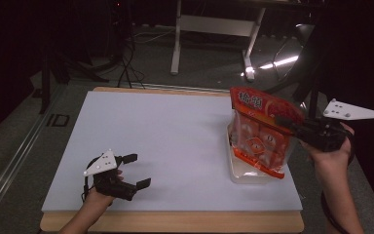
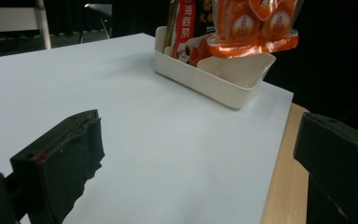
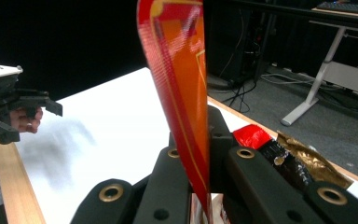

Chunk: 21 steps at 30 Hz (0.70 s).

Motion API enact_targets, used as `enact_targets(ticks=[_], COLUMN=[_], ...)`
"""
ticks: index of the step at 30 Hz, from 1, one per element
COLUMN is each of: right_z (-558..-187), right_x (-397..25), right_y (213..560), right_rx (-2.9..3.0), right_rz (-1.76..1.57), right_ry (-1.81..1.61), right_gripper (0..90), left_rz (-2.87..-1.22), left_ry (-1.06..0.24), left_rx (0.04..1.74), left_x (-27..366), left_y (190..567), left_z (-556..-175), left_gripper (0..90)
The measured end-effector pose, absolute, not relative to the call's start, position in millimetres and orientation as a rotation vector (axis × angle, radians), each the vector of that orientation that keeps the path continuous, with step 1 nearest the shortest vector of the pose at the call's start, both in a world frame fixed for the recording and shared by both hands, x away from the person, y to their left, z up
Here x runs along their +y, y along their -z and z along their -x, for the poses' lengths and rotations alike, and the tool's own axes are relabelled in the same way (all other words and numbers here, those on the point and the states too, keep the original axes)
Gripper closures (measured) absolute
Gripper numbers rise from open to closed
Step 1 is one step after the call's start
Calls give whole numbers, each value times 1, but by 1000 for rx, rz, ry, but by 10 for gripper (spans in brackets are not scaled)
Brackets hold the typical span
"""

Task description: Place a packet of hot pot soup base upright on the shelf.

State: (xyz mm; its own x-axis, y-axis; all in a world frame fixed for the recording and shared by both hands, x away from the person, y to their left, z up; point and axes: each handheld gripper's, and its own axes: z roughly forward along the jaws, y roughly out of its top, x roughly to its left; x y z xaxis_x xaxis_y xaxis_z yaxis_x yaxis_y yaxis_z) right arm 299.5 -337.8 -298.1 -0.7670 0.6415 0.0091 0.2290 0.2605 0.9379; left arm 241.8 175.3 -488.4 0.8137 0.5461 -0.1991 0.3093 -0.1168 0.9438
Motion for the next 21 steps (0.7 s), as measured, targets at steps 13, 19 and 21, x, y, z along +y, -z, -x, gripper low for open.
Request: enact_targets(ticks=[13, 19, 21], right_z=[-312, -317, -319], right_x=[-336, -335, -334], right_y=[325, 334, 337], right_rx=[2203, 2215, 2213], right_rz=[-843, -859, -871], right_ry=[-1515, -1523, -1524], right_gripper=[900, 900, 900], left_rz=[-1742, -1743, -1733], left_ry=[-237, -232, -232], left_rx=[667, 668, 667], left_x=[171, 171, 171], left_y=[496, 498, 499], left_z=[-244, -244, -244], left_gripper=[17, 18, 18])
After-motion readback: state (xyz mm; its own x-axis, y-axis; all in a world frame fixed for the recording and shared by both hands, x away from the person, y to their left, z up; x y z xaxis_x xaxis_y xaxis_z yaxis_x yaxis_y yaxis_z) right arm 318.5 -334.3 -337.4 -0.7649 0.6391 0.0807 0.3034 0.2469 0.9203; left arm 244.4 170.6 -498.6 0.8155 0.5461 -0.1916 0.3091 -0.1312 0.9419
